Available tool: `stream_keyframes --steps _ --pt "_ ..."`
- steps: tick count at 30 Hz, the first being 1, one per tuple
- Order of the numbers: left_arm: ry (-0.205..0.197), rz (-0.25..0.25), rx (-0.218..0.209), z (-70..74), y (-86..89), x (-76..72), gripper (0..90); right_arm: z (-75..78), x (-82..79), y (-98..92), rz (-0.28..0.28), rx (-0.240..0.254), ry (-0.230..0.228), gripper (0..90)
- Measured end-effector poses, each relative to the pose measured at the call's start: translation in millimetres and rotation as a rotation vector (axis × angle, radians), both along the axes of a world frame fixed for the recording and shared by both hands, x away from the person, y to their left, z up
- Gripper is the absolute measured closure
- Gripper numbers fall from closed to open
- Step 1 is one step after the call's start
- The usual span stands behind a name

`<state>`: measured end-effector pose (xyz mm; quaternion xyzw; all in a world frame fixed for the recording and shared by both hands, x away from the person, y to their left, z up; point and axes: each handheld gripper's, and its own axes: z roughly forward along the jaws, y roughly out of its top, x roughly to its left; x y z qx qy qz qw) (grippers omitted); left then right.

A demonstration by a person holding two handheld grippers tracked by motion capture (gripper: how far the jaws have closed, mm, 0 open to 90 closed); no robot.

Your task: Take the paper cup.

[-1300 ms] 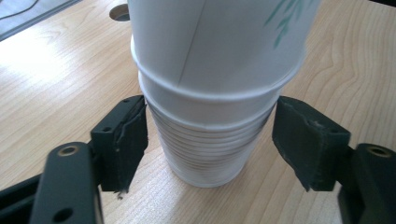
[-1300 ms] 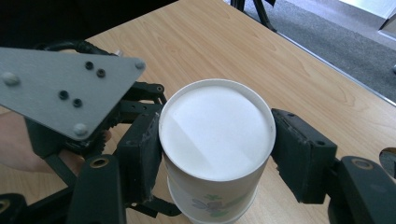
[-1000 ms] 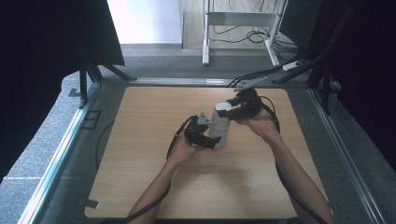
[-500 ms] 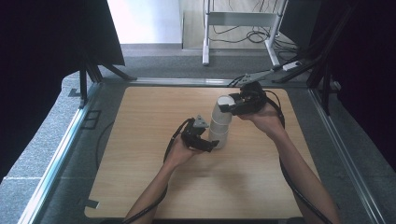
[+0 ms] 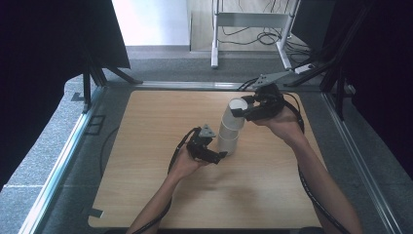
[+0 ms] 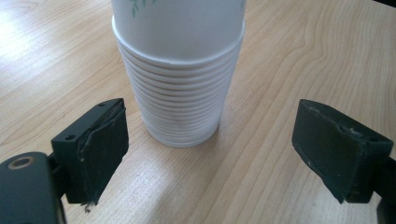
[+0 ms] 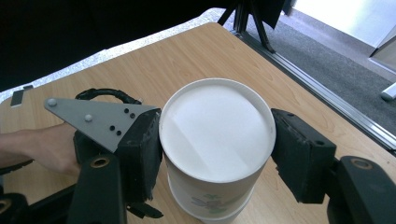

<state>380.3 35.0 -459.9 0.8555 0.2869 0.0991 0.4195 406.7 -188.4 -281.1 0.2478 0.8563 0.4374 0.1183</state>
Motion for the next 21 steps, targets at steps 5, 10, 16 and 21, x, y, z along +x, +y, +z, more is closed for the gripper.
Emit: stream_keyframes --steps 5,10,16,21 --pt "0.006 -0.015 -0.001 0.1 1.8 -5.3 9.4 2.6 -7.0 -2.5 0.008 -0.002 -0.006 37.4" --pt "0.012 -0.020 -0.009 -1.0 5.2 -12.6 8.7 2.0 -15.1 -7.5 0.022 0.006 -0.015 37.4" --pt "0.022 -0.026 -0.029 -1.9 9.0 -20.9 6.4 -2.0 -25.0 -12.8 0.036 0.010 -0.018 37.4" --pt "0.017 -0.036 -0.030 -1.6 9.7 -29.3 4.7 -4.7 -33.7 -16.5 0.050 0.011 -0.026 37.5"
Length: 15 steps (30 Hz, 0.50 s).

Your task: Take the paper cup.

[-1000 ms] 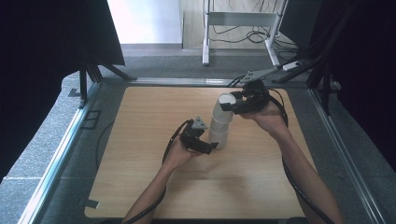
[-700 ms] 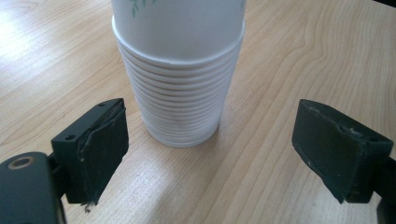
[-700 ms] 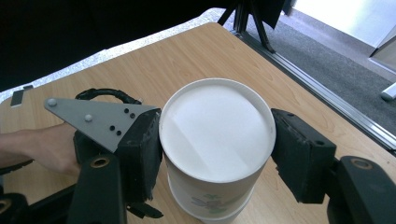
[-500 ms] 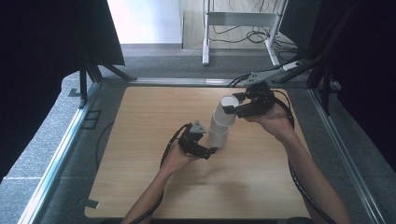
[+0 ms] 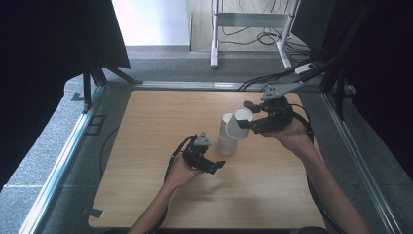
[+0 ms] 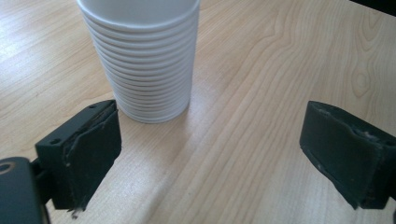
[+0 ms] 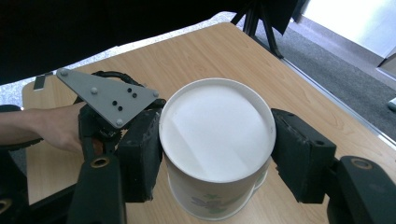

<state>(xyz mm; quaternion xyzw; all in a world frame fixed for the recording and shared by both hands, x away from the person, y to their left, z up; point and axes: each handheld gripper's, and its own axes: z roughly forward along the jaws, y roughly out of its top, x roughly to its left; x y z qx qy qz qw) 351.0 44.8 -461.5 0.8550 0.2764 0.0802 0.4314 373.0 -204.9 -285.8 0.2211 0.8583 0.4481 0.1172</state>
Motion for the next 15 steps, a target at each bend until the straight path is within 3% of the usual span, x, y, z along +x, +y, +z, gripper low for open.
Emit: stream_keyframes --steps 6,15 --pt "-0.010 -0.009 0.013 -2.6 1.7 -9.9 2.8 -8.7 -11.3 -4.6 0.011 0.002 -0.002 37.5" --pt "-0.029 -0.025 -0.002 -8.7 3.4 -23.1 1.3 -28.4 -20.8 -8.9 0.022 0.007 0.006 37.4"
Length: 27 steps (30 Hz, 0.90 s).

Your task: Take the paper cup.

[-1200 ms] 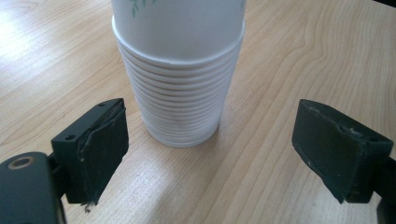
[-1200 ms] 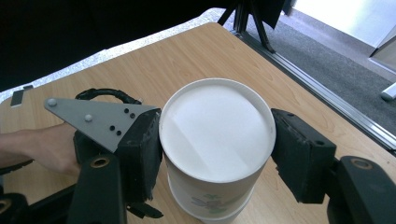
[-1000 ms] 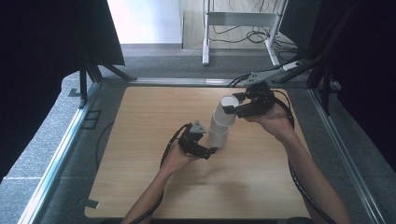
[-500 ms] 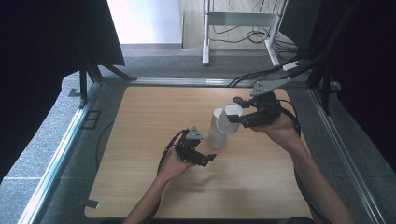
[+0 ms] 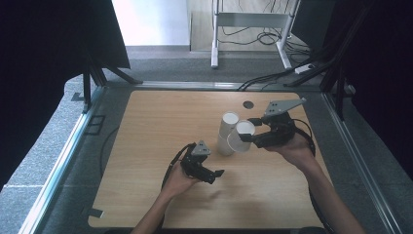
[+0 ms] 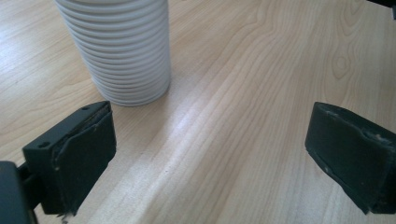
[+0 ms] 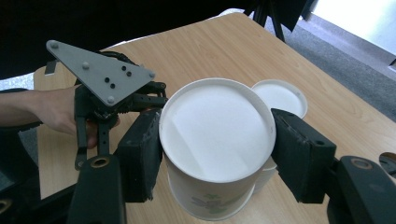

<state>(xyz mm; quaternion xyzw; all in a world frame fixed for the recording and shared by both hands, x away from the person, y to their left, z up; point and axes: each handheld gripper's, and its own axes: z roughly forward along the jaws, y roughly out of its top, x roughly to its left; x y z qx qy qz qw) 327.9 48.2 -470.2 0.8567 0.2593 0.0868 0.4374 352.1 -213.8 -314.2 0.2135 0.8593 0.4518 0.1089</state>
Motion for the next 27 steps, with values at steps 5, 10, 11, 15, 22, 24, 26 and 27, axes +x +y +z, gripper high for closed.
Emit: stream_keyframes --steps 5,10,11,15,22,24,26,27 --pt "-0.013 -0.009 -0.012 -2.6 1.1 -5.0 0.0 -10.5 -4.7 -0.6 0.011 0.016 0.005 37.4" --pt "-0.005 -0.006 -0.048 -4.1 4.6 -7.8 0.0 -25.1 -9.0 -1.1 0.020 0.038 0.018 37.5" --pt "-0.001 -0.006 -0.053 -4.7 5.0 -8.3 0.0 -28.2 -9.7 -1.2 0.020 0.041 0.020 37.4" --pt "0.011 -0.015 -0.039 -7.2 5.9 -10.4 0.0 -40.0 -12.6 -1.4 0.017 0.050 0.025 37.4" --pt "0.007 -0.029 -0.026 -8.1 3.6 -15.9 0.0 -59.7 -18.2 1.2 0.017 0.053 0.031 37.5" --pt "0.001 -0.032 -0.022 -7.7 2.1 -18.2 0.0 -65.0 -19.8 2.7 0.018 0.058 0.033 37.5" --pt "-0.002 -0.036 -0.030 -8.0 0.7 -19.9 0.0 -70.0 -20.7 5.2 0.023 0.054 0.042 37.5" --pt "-0.002 -0.037 -0.033 -8.2 0.2 -20.4 0.0 -71.8 -21.3 6.6 0.024 0.049 0.040 37.5"
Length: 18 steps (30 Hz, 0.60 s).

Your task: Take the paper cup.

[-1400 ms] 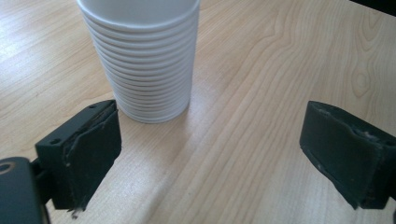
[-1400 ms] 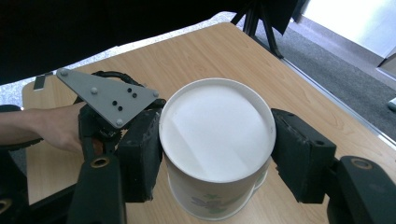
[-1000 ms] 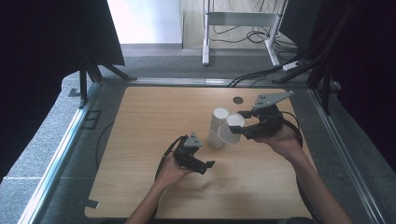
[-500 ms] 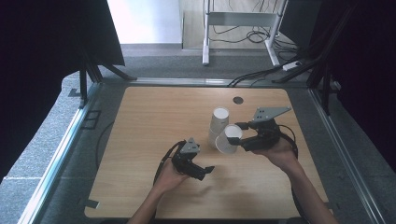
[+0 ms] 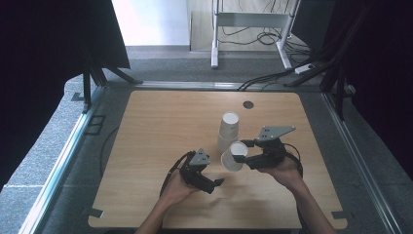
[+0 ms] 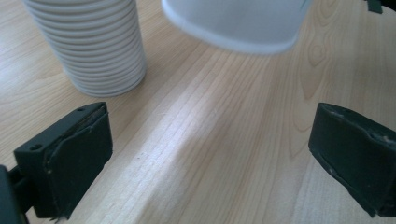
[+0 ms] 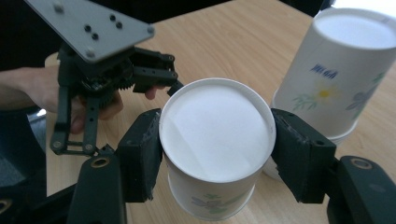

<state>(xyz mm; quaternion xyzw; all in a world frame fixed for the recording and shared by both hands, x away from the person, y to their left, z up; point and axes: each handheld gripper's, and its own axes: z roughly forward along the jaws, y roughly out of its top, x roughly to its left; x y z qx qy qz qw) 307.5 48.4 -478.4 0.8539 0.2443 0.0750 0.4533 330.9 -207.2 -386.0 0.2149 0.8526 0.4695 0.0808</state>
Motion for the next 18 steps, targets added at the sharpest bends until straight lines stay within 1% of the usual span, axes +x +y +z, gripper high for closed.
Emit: stream_keyframes --steps 2,4,9,13,18 --pt "-0.006 -0.006 -0.005 -0.5 -0.8 -1.9 0.0 -3.6 -1.0 2.1 0.006 0.012 0.010 37.5" --pt "-0.012 -0.011 -0.010 -1.2 -1.3 -3.8 0.5 -8.0 -2.7 4.4 0.010 0.013 0.016 37.5" --pt "-0.027 -0.022 -0.008 -5.5 -6.2 -7.8 1.7 -18.7 -6.1 9.4 0.026 0.031 0.048 37.5" --pt "-0.058 -0.031 0.029 -9.3 -11.6 -11.6 2.8 -24.2 -8.5 12.9 0.035 0.040 0.062 37.5" --pt "-0.073 -0.035 0.034 -12.6 -16.0 -13.9 5.2 -30.7 -9.5 17.1 0.044 0.042 0.079 37.4"
